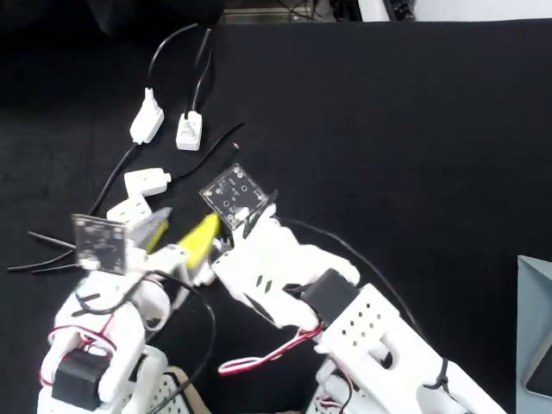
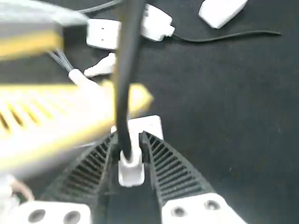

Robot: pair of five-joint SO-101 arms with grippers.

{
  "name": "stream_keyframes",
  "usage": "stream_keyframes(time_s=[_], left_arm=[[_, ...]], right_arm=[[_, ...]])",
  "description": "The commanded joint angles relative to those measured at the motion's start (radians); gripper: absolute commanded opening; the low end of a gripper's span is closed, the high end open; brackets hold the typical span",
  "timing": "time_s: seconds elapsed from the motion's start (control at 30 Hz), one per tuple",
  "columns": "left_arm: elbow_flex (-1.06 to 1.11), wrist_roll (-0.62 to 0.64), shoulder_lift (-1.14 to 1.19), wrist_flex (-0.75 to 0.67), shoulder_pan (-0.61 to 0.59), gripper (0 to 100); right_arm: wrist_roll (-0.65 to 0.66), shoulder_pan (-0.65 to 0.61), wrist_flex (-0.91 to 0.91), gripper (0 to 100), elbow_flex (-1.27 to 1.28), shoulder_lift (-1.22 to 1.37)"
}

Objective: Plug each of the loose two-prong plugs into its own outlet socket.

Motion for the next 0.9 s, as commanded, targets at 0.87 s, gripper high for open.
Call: stream_keyframes(time_s=[0.87], left_arm=[[0.091, 0.003, -0.003, -0.005, -0.610, 24]], right_arm=[[0.098, 0.043, -0.660, 1.1, 0.156, 0.423]])
